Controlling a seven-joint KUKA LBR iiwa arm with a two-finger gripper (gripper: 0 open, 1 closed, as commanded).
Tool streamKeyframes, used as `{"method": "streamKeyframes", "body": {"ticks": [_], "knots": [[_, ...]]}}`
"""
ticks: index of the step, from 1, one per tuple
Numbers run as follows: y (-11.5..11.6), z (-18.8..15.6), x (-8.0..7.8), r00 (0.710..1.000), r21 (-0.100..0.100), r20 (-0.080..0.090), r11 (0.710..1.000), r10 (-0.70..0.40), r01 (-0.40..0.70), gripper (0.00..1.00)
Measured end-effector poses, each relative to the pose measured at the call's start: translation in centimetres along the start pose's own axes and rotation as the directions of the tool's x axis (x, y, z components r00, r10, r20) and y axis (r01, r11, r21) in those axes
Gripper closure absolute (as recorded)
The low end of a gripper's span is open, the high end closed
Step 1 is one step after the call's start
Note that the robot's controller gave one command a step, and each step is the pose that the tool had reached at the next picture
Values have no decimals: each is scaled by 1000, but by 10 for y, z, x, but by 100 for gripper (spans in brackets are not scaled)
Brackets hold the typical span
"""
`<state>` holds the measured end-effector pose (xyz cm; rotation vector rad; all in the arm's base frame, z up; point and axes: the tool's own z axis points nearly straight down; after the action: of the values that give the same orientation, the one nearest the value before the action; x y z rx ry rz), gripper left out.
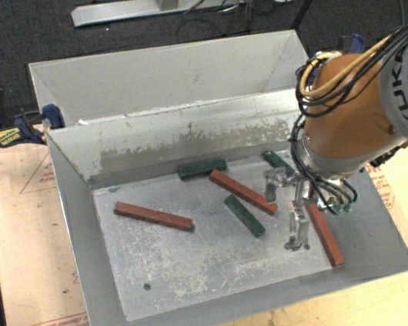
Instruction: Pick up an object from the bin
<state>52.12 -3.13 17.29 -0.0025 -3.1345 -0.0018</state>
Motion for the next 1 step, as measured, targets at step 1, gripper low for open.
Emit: {"method": "streamKeyframes", "body": {"ticks": [1], "knots": [[0, -4, -2, 1000, 1, 8, 1000, -1, 1, 0]]}}
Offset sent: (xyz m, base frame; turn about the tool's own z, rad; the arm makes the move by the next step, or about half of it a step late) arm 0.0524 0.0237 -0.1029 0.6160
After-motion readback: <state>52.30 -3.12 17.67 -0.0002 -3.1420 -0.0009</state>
